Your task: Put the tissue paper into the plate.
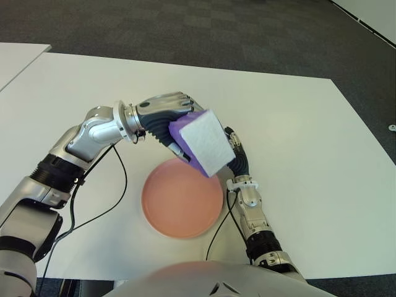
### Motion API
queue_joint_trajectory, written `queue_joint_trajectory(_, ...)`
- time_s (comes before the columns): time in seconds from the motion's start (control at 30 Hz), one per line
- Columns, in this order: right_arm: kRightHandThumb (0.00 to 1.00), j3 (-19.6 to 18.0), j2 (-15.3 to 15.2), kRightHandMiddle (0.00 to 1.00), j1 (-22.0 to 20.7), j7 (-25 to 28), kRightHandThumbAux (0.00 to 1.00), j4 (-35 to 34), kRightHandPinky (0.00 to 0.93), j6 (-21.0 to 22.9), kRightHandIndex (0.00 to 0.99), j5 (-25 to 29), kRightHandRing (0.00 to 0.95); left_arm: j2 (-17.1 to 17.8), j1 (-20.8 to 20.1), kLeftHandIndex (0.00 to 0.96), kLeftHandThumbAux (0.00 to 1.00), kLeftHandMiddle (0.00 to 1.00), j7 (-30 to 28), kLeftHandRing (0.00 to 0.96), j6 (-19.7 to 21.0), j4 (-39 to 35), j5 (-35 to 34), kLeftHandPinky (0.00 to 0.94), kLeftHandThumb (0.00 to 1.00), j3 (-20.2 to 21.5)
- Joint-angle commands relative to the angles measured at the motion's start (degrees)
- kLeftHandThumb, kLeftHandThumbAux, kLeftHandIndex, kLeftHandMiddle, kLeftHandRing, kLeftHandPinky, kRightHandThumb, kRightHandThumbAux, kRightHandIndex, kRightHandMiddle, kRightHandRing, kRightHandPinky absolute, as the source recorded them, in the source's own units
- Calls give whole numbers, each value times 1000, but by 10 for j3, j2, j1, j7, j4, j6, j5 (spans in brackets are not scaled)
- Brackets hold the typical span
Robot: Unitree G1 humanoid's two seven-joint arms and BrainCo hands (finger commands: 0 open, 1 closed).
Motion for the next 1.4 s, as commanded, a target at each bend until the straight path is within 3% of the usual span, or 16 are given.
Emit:
queue_joint_trajectory(0.03,154,-8,-3,0,68,-1,669,81,0,55,1,4,0,44,34,399,664,527,-72,791,38,-66,3,786,864,-1)
queue_joint_trajectory(0.2,154,-7,-4,0,69,-4,671,79,0,56,2,1,0,55,56,413,662,549,-110,785,70,-102,27,736,860,-2)
queue_joint_trajectory(0.3,154,-5,-3,0,72,-7,670,73,0,56,2,-3,0,59,69,425,659,575,-117,775,71,-105,82,723,862,-15)
queue_joint_trajectory(0.47,152,-4,-3,0,71,-11,665,76,0,56,2,-7,0,64,53,431,657,592,-110,766,16,-82,177,736,864,-33)
queue_joint_trajectory(0.7,149,-4,-2,0,66,-7,674,85,0,51,0,-5,0,65,18,414,662,560,-90,785,-69,-57,248,797,858,-41)
queue_joint_trajectory(1.17,144,-5,-4,0,59,-6,682,96,0,47,0,-8,0,46,-10,405,665,553,-70,823,-115,-26,244,845,855,-31)
queue_joint_trajectory(1.4,141,1,-6,0,56,-15,663,99,0,45,0,-20,0,46,-19,414,663,573,-76,828,-119,-13,246,847,857,-36)
